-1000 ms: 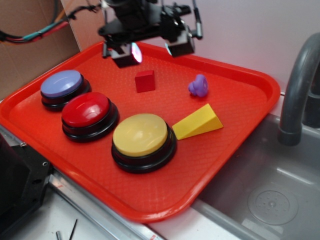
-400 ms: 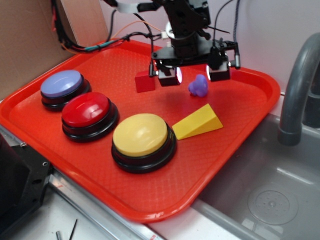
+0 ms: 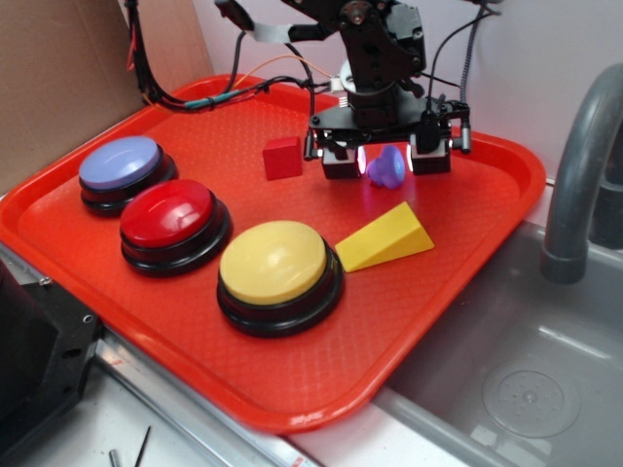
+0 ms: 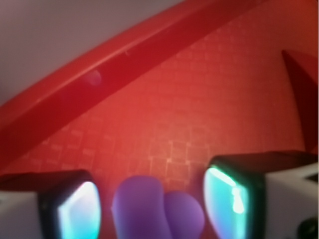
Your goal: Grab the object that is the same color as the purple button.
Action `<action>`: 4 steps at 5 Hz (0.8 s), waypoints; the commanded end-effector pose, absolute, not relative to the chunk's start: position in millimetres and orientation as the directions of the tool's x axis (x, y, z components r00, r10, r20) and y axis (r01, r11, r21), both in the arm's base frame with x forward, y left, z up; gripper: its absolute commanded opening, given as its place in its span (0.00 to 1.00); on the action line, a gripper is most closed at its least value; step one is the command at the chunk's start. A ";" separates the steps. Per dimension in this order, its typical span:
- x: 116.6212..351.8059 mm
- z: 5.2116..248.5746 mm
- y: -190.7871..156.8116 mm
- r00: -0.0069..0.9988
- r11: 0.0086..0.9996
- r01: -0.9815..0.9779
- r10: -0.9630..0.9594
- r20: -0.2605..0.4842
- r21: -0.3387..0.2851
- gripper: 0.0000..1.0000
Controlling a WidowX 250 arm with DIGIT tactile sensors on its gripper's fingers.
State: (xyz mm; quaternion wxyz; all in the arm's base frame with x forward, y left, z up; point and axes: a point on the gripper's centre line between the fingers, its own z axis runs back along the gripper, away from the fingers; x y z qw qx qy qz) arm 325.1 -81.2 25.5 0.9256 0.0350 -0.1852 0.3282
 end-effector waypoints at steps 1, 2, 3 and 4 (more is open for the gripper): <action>331.8 53.4 -81.8 0.719 0.783 -0.616 0.602 0.346 -0.082 0.00; 328.4 91.7 -74.4 0.808 0.841 -0.538 0.533 0.253 -0.055 0.00; 323.8 132.1 -58.6 0.881 0.887 -0.456 0.461 0.109 -0.071 0.00; 317.0 170.0 -47.9 0.902 0.907 -0.416 0.421 0.093 -0.061 0.00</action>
